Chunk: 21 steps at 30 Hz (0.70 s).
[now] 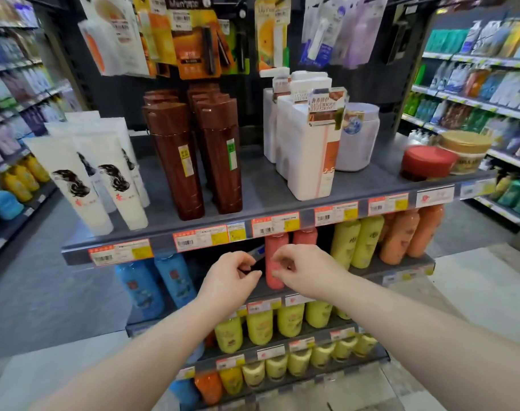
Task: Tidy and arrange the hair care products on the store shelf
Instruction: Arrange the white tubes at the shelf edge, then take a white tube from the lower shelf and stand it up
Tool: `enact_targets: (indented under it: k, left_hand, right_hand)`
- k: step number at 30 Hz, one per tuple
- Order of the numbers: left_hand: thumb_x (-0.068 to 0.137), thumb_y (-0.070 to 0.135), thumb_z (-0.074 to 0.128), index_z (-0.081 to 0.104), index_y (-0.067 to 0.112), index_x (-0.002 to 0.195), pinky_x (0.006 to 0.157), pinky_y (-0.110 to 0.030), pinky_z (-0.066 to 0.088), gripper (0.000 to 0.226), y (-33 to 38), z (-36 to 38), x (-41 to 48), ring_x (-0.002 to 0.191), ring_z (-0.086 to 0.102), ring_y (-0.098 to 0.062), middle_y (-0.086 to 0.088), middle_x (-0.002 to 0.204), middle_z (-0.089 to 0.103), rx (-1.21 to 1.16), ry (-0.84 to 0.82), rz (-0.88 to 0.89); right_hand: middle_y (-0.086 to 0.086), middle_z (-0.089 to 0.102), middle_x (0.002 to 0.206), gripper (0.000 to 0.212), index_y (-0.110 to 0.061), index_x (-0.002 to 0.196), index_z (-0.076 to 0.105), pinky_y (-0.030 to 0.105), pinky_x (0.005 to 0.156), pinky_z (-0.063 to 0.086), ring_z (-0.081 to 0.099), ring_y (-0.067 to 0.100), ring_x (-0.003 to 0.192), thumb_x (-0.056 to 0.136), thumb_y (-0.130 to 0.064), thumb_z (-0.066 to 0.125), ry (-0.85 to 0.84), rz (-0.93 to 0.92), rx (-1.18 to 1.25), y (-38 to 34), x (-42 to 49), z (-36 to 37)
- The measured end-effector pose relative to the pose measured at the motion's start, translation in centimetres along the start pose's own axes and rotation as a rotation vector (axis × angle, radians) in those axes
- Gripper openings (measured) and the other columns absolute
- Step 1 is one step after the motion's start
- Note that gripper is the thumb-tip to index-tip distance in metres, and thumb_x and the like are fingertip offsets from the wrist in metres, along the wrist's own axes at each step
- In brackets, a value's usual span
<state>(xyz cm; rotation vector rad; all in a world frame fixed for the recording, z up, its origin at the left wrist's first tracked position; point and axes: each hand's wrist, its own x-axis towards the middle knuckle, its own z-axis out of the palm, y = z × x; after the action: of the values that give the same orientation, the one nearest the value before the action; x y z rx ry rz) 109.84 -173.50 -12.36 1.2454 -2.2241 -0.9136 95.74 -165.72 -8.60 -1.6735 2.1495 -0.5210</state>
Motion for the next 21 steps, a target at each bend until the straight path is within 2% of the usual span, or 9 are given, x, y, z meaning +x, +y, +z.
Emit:
enact_targets:
  k: [6,10,13,21]
  left_hand:
    - [0.085,0.028,0.061,0.058,0.019,0.114,0.083,-0.022,0.041,0.031,-4.2,2.5,2.4,0.093,0.052,-0.011,0.002,0.11,0.054,0.052,-0.07,-0.048]
    - [0.083,0.03,0.062,0.058,0.018,0.116,0.093,-0.028,0.043,0.035,-7.7,4.7,4.3,0.107,0.055,-0.019,-0.003,0.118,0.054,0.16,-0.114,-0.085]
    - [0.082,0.034,0.062,0.056,0.02,0.118,0.097,-0.036,0.044,0.039,-10.2,6.9,5.7,0.111,0.053,-0.022,-0.003,0.121,0.051,0.19,-0.129,-0.132]
    - [0.08,0.038,0.063,0.054,0.019,0.122,0.098,-0.038,0.043,0.047,-15.1,11.8,10.5,0.118,0.049,-0.026,-0.006,0.129,0.048,0.278,-0.071,-0.159]
  right_hand:
    - [-0.001,0.064,0.119,0.035,-0.022,0.121,0.058,0.028,0.087,0.045,0.057,0.018,0.11,0.088,-0.034,0.057,-0.032,0.018,-0.02,2.0,3.2,4.2]
    - [0.0,0.061,0.126,0.037,-0.021,0.125,0.055,0.028,0.091,0.045,0.056,0.019,0.115,0.09,-0.033,0.055,-0.054,0.059,0.003,3.7,5.0,7.4]
    - [0.002,0.062,0.125,0.037,-0.021,0.125,0.055,0.031,0.094,0.047,0.057,0.021,0.115,0.09,-0.032,0.055,-0.056,0.104,0.024,5.2,6.1,10.1]
    - [0.005,0.06,0.12,0.033,-0.023,0.123,0.054,0.034,0.088,0.048,0.058,0.024,0.108,0.091,-0.03,0.052,-0.036,0.119,0.031,8.8,9.5,15.8]
